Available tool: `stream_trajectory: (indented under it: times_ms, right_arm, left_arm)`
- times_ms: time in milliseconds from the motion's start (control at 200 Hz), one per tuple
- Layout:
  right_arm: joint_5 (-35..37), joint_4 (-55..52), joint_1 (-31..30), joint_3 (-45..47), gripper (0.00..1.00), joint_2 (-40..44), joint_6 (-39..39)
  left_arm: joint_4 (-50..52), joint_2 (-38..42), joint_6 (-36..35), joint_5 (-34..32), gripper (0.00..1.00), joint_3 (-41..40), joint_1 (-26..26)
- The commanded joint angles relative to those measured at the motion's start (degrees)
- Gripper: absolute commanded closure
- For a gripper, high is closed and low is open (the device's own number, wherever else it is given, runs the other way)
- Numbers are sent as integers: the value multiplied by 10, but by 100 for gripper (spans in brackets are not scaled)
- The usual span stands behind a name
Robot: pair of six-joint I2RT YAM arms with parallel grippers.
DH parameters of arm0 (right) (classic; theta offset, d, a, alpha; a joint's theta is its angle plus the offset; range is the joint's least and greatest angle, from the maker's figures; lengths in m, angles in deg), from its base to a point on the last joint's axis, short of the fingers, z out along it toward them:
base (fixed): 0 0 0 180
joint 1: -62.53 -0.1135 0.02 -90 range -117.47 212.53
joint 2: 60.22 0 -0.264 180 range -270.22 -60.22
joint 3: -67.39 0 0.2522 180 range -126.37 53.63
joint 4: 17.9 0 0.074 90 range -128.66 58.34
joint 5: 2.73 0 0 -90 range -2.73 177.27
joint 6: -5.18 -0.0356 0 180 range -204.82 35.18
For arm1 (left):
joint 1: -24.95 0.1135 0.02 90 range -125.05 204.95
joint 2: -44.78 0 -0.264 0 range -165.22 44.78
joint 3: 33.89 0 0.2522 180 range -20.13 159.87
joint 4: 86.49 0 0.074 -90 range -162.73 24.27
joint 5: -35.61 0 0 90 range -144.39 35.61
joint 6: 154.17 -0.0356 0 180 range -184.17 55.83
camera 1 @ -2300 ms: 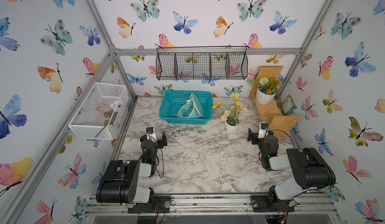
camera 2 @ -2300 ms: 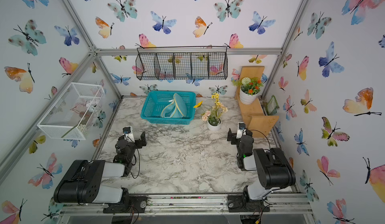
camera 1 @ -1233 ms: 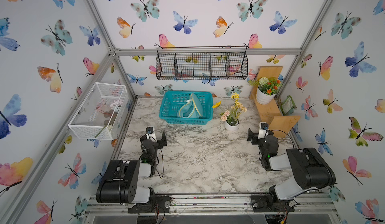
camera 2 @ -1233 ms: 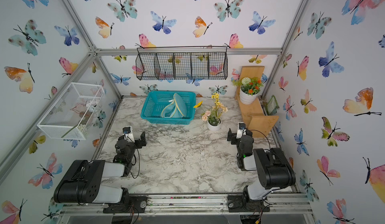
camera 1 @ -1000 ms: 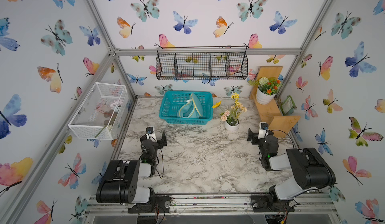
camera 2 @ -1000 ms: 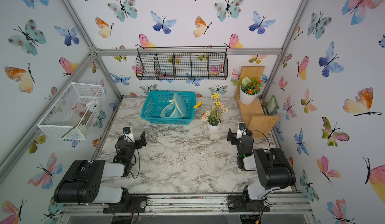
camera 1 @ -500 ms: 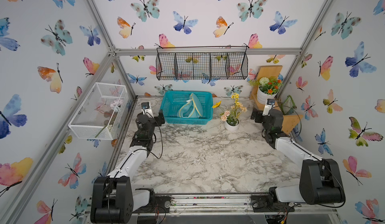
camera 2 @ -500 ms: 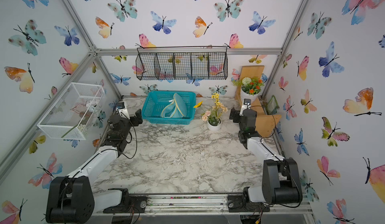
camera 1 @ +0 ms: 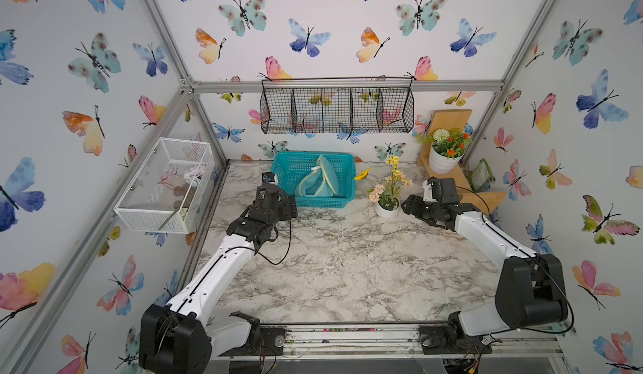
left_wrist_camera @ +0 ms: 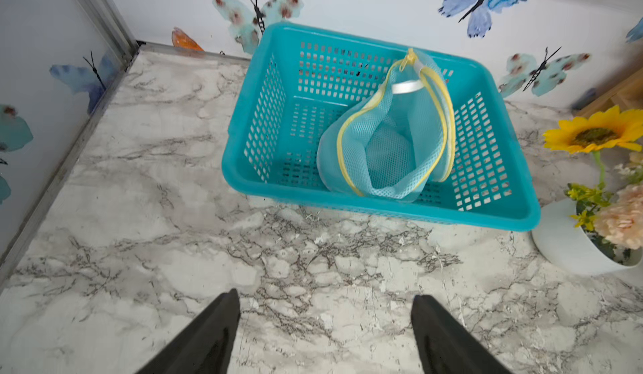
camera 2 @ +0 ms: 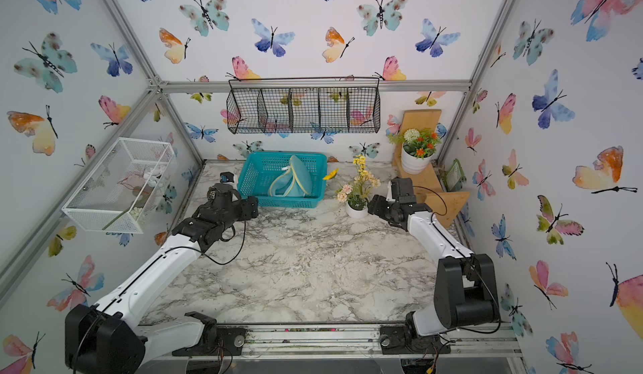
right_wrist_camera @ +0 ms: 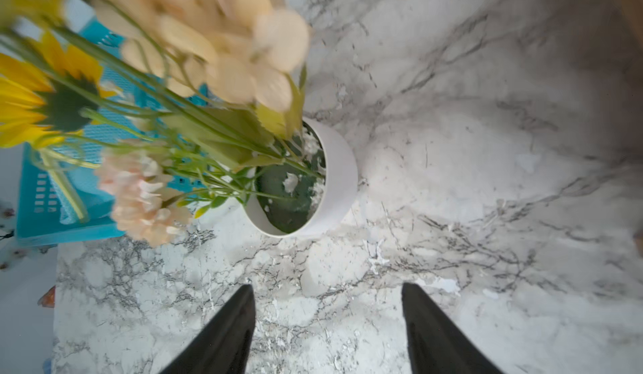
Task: Turn the laundry bag inside out
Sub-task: Pick up the distractor at the center of the board.
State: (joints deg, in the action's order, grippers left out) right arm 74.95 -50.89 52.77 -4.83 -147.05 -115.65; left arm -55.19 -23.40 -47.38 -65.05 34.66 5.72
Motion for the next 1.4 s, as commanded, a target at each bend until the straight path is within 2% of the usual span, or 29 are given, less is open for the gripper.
stream_trajectory:
  times_ms: [0, 170, 375, 586, 851, 946, 976, 1061, 1136, 1276, 1396]
  right_arm:
    - [-36, -57, -1, -37, 35, -38, -28]
    - [-14, -118, -3, -139, 38, -128, -13]
    - [0, -150, -12, -223, 41, -188, -21]
    - [38, -211, -27, -294, 50, -243, -29]
    - [83, -276, -41, -343, 56, -291, -40]
    - [94, -284, -42, -344, 63, -294, -42]
    - [95, -285, -42, -344, 68, -294, -41]
    - [98, -294, -42, -346, 88, -297, -40]
    - [99, -297, -43, -348, 96, -297, -39]
    - [108, -305, -42, -360, 97, -292, -37]
    - [137, -351, -42, -421, 97, -291, -17]
  left_arm:
    - [43, 17, 14, -10, 17, 0, -2]
    - [51, 4, 10, 6, 18, 12, -1]
    - [43, 1, 11, 18, 18, 11, -2]
    - [32, 12, 9, 16, 18, -8, -4]
    - [32, 31, 7, 13, 19, -28, -4]
    - [31, 34, 7, 12, 19, -31, -5]
    - [32, 35, 7, 12, 19, -32, -5]
    - [32, 36, 7, 11, 19, -31, -5]
    - [33, 36, 8, 10, 19, -31, -5]
    - [35, 30, 7, 9, 19, -27, -5]
    - [39, 25, 8, 9, 19, -20, -5]
